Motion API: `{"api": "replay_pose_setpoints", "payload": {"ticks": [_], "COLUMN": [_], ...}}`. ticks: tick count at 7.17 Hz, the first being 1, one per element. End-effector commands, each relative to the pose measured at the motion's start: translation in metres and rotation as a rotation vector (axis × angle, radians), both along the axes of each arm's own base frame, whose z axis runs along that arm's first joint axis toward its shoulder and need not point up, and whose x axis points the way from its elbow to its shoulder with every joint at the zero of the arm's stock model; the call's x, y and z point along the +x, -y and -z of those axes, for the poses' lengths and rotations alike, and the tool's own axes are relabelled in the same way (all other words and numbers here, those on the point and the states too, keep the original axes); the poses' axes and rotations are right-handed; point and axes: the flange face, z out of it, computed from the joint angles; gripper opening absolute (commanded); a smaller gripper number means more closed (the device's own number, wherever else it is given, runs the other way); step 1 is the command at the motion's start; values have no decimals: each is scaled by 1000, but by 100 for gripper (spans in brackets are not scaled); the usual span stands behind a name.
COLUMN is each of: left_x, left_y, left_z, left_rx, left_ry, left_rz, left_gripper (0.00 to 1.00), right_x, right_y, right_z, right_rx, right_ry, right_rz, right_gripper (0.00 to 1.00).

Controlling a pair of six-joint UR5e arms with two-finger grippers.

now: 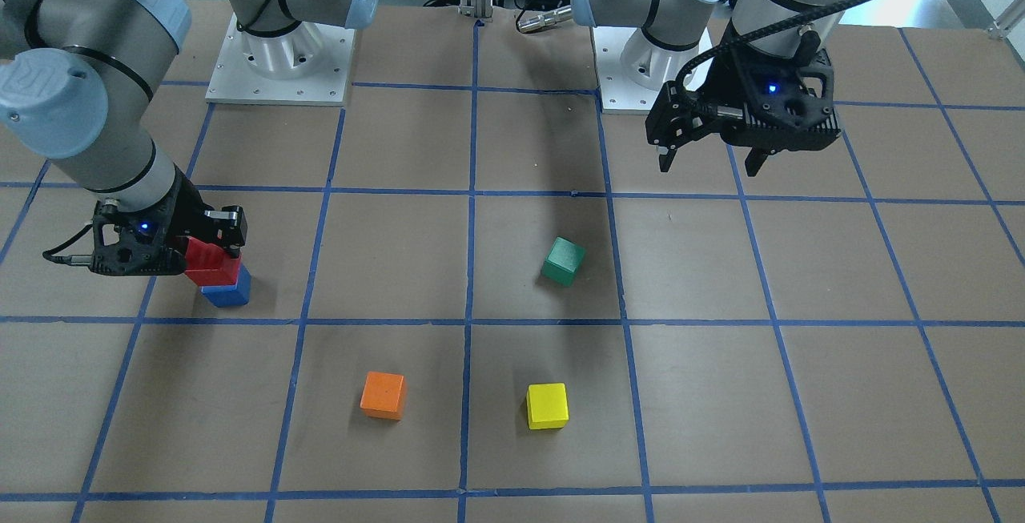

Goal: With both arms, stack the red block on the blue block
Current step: 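Lift the red cube with the right gripper and carry it over the blue cube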

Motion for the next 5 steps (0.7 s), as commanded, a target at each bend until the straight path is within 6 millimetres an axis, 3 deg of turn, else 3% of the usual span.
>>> {"api": "replay_pose_setpoints", "payload": {"ticks": [1,5], "left_x": [0,0], "left_y": [0,1], "left_z": [0,1], "left_rx": [0,1], "left_ry": [0,-2], "left_rz": [-2,-5], "left_gripper": [100,100], "right_x": [-18,-18], "right_y": [-12,-16], "right_z": [22,32], "right_rx": [4,23], "right_ry": [9,18], "right_rz": [-21,-94], "right_gripper": [0,0]}}
